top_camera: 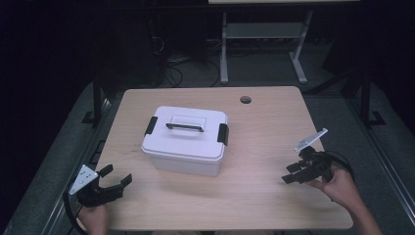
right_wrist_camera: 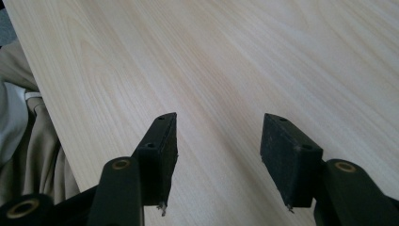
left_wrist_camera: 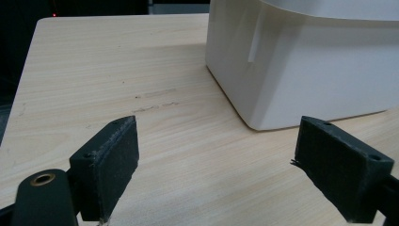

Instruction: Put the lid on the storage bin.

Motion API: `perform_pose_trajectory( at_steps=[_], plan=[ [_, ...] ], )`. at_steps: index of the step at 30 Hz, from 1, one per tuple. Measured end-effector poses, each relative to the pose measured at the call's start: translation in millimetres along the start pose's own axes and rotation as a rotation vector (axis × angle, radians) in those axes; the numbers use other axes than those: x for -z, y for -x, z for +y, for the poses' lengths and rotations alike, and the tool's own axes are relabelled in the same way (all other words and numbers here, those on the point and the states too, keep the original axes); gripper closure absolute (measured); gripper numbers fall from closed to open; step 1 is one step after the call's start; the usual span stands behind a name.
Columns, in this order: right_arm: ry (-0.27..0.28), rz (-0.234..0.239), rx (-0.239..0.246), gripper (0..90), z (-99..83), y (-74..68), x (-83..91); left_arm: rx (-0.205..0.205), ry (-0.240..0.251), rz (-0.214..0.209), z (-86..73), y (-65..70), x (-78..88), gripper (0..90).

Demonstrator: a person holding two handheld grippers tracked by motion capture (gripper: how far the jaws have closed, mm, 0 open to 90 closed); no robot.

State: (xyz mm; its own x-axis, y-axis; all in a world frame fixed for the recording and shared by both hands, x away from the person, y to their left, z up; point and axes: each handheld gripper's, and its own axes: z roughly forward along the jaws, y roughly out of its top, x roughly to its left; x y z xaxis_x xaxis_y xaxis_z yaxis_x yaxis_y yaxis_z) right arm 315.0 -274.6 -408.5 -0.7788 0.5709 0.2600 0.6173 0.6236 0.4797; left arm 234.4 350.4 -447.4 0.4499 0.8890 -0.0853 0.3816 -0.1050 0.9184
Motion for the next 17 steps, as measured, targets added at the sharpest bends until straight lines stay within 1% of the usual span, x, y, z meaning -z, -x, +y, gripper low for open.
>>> perform_pose_trajectory(
  at_steps=[2,5,8,10,12,17],
  plan=[
    [0.006,0.005,-0.001,45.7,-2.8,0.0,-0.2,0.001,0.000,-0.001,-0.1,0.1,0.0,13.1],
    [0.006,0.000,-0.008,45.3,-6.4,-0.3,-1.0,0.000,-0.002,-0.001,0.0,0.3,-0.5,13.2],
    [0.020,0.005,-0.011,45.1,-10.0,-0.8,-1.7,-0.004,-0.005,-0.001,0.0,0.4,-1.0,13.2],
    [0.017,0.006,-0.017,44.4,-11.6,-1.5,-2.4,-0.004,-0.006,-0.001,0.1,0.4,-0.9,13.2],
    [0.022,0.009,-0.020,44.3,-13.4,-1.8,-3.0,-0.002,-0.001,0.000,0.2,0.7,-0.5,13.2],
    [0.043,0.002,-0.013,43.3,-17.0,-3.2,-1.9,-0.002,0.000,0.000,0.3,0.0,-0.3,13.2]
  ],
)
